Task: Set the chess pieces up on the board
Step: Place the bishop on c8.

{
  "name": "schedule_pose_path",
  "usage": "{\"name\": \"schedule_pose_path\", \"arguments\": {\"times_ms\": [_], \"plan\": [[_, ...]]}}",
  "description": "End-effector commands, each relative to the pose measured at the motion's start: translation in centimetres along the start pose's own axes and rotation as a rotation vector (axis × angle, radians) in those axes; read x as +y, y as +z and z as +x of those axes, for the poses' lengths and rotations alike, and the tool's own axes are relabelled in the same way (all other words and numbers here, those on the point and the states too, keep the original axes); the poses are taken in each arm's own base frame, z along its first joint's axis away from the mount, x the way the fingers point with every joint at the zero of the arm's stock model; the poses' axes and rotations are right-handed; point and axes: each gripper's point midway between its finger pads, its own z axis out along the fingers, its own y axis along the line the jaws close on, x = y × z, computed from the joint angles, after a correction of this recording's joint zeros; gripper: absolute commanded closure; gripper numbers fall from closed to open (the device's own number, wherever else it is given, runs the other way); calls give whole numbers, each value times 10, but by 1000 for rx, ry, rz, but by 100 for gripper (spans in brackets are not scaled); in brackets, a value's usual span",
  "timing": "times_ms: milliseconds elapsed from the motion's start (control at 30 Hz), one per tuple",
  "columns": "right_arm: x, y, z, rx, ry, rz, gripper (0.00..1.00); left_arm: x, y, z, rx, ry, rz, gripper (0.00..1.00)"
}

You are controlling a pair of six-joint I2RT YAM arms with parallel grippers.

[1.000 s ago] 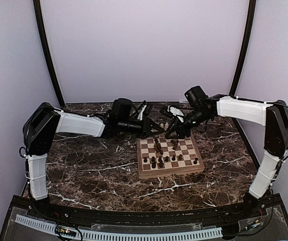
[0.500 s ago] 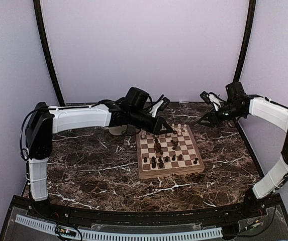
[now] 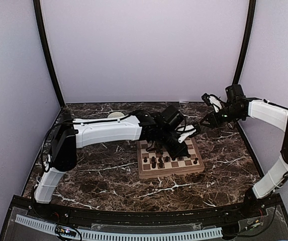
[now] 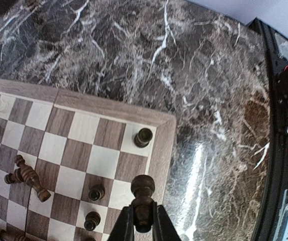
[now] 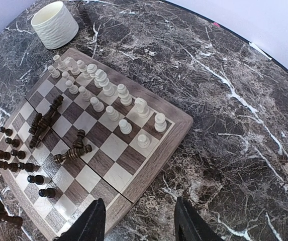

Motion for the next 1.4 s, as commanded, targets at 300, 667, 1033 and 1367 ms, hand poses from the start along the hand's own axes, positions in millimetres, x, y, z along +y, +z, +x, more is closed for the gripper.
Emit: {"name": "schedule_pose_path", "arguments": {"times_ms": [300, 667, 1033, 1367], "plan": [[1, 8, 5, -2, 1, -32, 51, 1, 22, 23, 138, 103, -76, 94], [3, 11, 7, 4, 2, -50, 50, 1, 29, 32, 170, 106, -69, 94], [4, 13, 9, 10, 4, -61, 50, 0, 35, 40, 198, 115, -68, 93], [4, 15, 11, 17, 8, -69, 50, 3, 32, 38, 208, 121, -88, 92]]}}
